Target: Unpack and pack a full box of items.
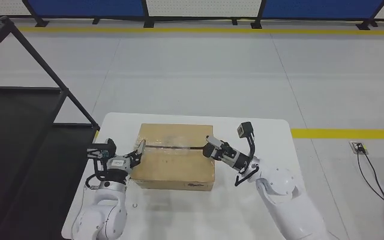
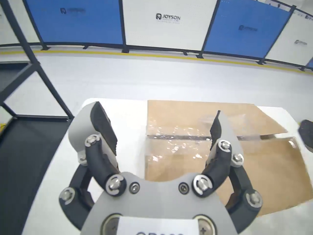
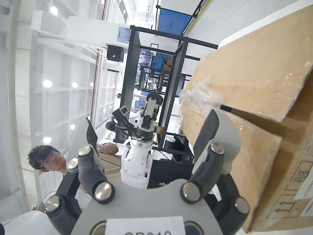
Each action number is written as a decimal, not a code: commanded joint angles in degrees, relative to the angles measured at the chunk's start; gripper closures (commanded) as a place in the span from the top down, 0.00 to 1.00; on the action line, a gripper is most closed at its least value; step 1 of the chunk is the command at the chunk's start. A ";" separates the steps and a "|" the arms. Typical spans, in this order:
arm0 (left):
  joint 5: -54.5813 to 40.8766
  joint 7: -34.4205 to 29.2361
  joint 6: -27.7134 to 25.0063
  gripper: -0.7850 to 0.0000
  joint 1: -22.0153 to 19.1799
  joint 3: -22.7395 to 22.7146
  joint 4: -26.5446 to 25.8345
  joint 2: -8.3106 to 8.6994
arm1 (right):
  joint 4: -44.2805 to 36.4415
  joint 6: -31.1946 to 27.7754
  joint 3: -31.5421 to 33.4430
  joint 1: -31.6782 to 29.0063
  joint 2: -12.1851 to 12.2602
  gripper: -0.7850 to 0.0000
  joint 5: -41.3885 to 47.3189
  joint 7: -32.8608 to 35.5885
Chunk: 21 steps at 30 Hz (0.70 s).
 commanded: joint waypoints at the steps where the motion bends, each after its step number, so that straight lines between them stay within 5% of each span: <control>1: 8.53 3.68 -1.85 1.00 -0.51 0.73 1.33 0.22 | -0.55 0.11 0.26 -0.52 -0.02 1.00 0.93 -0.49; 14: 32.31 4.58 -14.94 1.00 -4.01 5.01 5.41 1.53 | -0.20 -0.67 3.56 -2.26 0.46 1.00 5.61 1.88; 21: 39.18 3.59 -10.81 1.00 -6.73 7.89 7.81 1.21 | -1.07 -0.48 4.42 -3.29 0.65 1.00 5.88 1.63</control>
